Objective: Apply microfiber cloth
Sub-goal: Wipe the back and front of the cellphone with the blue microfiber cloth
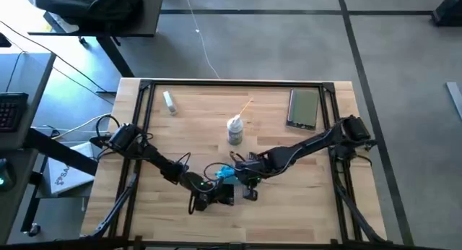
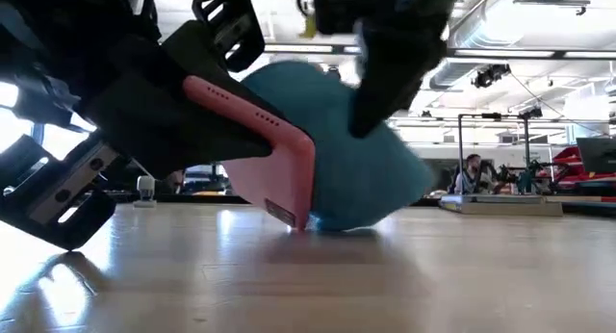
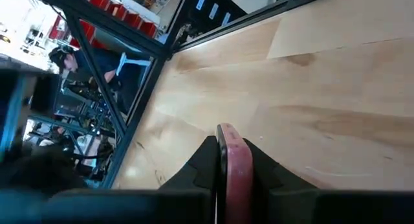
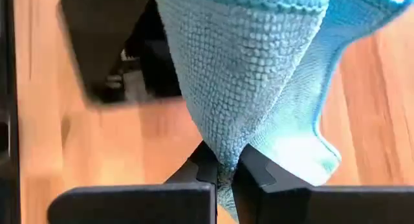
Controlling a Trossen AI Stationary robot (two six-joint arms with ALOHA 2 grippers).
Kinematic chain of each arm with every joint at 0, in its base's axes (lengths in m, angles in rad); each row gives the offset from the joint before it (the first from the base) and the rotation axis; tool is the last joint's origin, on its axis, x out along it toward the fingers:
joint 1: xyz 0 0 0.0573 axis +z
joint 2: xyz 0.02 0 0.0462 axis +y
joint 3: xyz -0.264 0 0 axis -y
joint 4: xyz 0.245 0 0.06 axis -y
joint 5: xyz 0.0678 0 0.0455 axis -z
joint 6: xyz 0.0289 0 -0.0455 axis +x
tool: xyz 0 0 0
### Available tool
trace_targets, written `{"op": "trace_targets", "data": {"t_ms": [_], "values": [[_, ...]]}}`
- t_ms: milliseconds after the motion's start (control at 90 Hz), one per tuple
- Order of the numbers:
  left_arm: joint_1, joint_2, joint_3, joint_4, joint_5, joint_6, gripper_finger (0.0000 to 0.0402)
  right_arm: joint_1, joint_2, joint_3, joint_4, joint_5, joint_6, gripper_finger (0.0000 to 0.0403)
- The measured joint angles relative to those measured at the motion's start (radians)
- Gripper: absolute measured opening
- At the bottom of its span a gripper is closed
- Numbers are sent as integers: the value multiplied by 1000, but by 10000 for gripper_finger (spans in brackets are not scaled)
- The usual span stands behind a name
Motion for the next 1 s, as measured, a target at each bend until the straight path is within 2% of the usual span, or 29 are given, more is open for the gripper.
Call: {"op": "trace_targets", "data": {"t_ms": [100,211,356,489,611,700,856,1000], "values": [[-11,0,0,0,-21,1,12,37,-45,0,-137,2,24,0],[-22,0,0,0,-36,2,12,74,-104,0,-287,45,128,0],[-27,0,0,0,-44,11,12,84,-152,0,-313,34,199,0],[-28,0,2,3,-39,33,12,39,-151,-1,-228,-92,86,0],[-28,0,2,4,-39,35,12,-18,-132,-1,-31,-213,-82,0],[-29,0,2,6,-42,37,12,-60,-114,0,59,-218,-145,0],[-35,0,1,9,-51,53,12,-112,-17,-2,57,-181,-196,0],[-36,0,1,10,-54,63,12,-118,85,-1,234,-226,-225,0]]}}
